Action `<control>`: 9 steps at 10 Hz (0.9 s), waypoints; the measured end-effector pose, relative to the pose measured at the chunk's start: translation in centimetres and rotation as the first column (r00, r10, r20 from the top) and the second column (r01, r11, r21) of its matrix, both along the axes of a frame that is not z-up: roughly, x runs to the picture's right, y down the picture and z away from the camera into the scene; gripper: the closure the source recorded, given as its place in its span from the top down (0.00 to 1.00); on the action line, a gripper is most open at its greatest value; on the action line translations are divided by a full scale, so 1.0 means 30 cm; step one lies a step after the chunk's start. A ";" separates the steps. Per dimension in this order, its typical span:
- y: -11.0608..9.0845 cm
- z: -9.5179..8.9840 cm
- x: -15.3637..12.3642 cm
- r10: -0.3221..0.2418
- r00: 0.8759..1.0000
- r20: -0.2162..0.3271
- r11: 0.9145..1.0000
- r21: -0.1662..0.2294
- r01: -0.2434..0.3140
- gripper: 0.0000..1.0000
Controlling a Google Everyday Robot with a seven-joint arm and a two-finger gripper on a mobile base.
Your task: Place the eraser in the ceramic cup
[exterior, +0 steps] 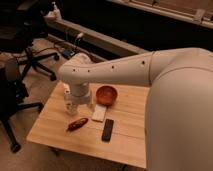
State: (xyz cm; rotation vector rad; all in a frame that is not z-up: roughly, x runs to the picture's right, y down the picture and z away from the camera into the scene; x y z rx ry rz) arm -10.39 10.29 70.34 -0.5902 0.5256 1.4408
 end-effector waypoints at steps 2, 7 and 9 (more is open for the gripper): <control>0.000 0.000 0.000 0.000 1.000 0.000 1.000 0.000 0.000 0.65; 0.000 0.000 0.000 -0.001 1.000 0.000 1.000 0.000 0.001 0.65; -0.008 0.003 0.014 -0.008 1.000 -0.018 1.000 0.022 0.008 0.65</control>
